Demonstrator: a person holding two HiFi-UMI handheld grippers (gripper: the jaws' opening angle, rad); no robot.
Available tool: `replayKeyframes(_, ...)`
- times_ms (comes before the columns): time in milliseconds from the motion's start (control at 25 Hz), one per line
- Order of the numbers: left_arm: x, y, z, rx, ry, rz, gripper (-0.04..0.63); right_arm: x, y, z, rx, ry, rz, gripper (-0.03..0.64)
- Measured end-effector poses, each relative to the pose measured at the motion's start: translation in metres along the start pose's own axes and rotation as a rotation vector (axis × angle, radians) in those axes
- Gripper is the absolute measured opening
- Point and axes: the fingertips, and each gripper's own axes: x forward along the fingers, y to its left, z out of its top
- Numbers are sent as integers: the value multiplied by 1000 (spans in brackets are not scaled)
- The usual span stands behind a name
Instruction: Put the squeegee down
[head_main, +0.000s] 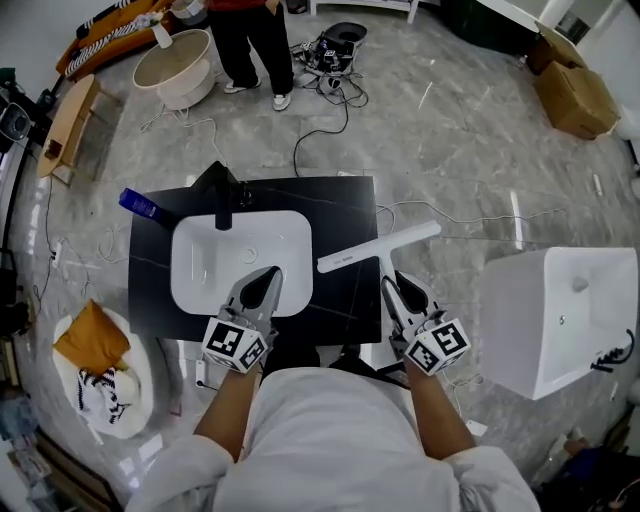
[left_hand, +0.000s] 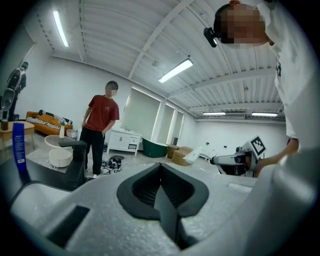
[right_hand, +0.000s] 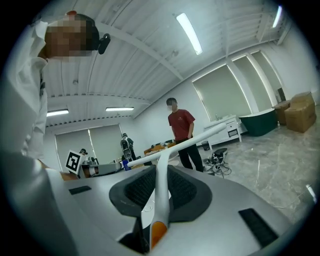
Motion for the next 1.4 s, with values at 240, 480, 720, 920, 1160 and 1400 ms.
replayKeyframes(240, 13, 37, -6, -45, 18, -53, 11, 40, 0, -16, 55, 60, -75, 77)
replayKeyframes(480, 25, 72, -25, -91, 63, -89, 11, 80, -3, -40, 131, 120, -151, 74)
replayKeyframes(720, 27, 98, -44, -97, 112, -100, 11, 105, -6, -66, 190, 183, -232, 71)
replayKeyframes(920, 34, 107, -59, -65, 134, -101, 11, 120, -16, -88, 203, 218, -277, 67)
replayKeyframes(1160, 46, 97, -80, -41, 179, -99, 11, 127, -31, -115, 206, 289, -284, 66)
replayKeyframes(1400, 52, 91, -85, -29, 196, -108, 11, 139, -46, -125, 233, 292, -287, 64)
